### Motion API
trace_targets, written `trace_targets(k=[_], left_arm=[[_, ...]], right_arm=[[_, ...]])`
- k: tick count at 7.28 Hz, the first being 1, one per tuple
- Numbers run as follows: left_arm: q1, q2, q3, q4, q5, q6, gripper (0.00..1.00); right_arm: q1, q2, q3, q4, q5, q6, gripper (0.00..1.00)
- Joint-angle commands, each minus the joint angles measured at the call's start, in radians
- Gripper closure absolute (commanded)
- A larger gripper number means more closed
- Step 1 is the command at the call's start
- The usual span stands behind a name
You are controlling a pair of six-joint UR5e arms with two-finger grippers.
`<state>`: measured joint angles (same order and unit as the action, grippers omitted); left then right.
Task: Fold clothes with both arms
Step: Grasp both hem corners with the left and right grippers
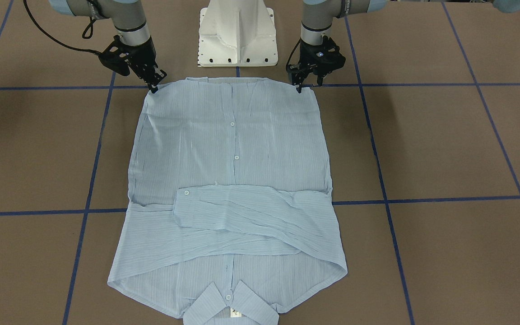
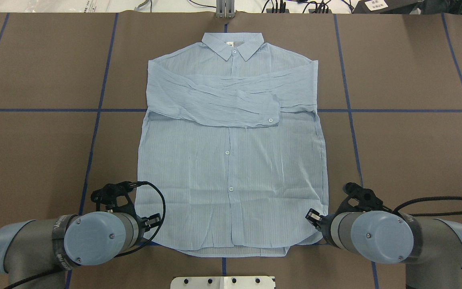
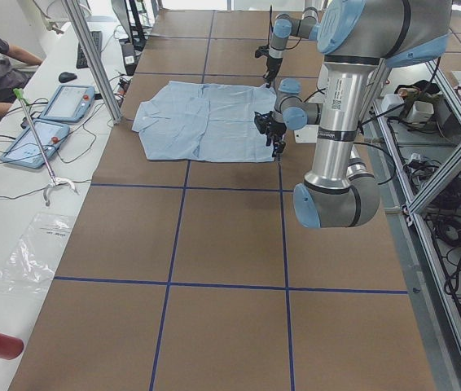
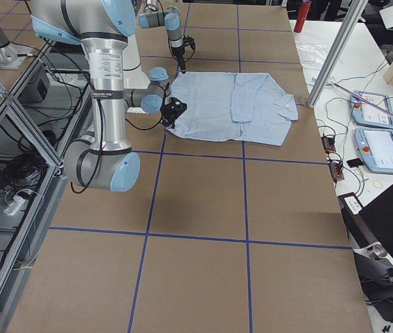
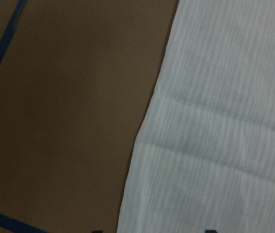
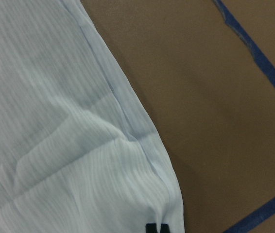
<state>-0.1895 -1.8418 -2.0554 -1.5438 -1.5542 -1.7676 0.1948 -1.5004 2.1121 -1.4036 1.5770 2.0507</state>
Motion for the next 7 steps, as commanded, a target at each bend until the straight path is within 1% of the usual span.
trace_targets(k=[1, 2, 3, 4, 5, 7], left_arm=[[0.002, 0.001, 0.021, -0.004, -0.004, 0.002, 0.32], [0.002, 0.001, 0.021, -0.005, -0.004, 0.002, 0.39], [0.002, 0.001, 0.021, -0.006, -0.004, 0.0, 0.53], [0.002, 0.003, 0.024, -0.006, -0.004, -0.007, 0.63], [0.002, 0.004, 0.026, -0.006, -0.006, -0.01, 0.65], [0.002, 0.004, 0.028, -0.006, -0.006, -0.009, 0.65]], right_arm=[[0.0, 0.0, -0.003, 0.001, 0.0, 0.0, 1.0], [0.0, 0.0, -0.003, 0.0, 0.0, 0.0, 1.0], [0.0, 0.0, -0.003, 0.0, 0.0, 0.0, 1.0], [0.0, 0.0, -0.003, 0.001, 0.0, 0.0, 1.0], [0.0, 0.0, -0.003, 0.0, 0.0, 0.0, 1.0], [0.0, 0.0, -0.003, 0.0, 0.0, 0.0, 1.0]])
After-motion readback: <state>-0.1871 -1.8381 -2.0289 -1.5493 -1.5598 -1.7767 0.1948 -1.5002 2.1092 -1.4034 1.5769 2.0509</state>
